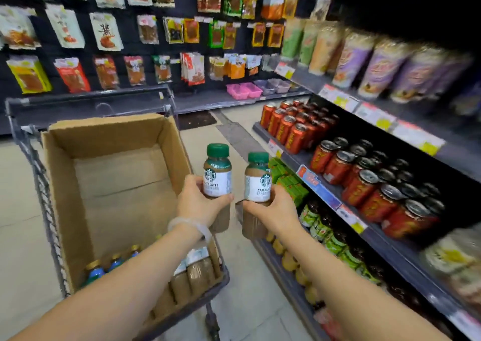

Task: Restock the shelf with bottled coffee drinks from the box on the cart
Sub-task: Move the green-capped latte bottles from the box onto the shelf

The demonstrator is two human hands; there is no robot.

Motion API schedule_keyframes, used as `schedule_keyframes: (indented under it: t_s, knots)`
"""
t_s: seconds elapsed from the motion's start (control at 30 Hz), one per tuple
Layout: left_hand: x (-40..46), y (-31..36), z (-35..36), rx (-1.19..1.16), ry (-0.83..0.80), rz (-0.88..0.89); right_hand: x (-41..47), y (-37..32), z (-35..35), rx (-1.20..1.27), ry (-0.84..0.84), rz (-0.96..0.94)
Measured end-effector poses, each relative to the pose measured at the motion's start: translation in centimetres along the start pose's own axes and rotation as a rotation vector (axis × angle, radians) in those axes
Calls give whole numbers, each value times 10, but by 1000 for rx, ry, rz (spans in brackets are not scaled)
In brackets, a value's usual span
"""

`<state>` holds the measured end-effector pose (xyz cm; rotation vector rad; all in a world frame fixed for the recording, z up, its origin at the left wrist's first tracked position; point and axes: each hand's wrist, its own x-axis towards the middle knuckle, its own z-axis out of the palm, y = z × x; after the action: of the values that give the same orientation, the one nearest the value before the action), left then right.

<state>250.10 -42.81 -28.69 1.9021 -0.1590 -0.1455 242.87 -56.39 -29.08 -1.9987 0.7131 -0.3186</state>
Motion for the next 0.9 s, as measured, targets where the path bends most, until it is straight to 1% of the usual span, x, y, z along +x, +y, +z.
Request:
schedule_keyframes:
  t_s: [0.13,0.33,0.57,0.73,0.9]
  knots:
    - [-35,61,65,-10,-113,113,-20,13,-97,82,189,1]
    - [-118,147,161,-113,-307,326,-74,46,-232,67,444,-3]
    - [-217,240,245,-191,-476,525,-154,66,-367,44,736,-13]
    - [-275,286,289,-189,-624,581,-198,73,-445,-12,945,-22]
    - [-305,308,326,-170,-723,640,-218,91,-493,15,1076,28]
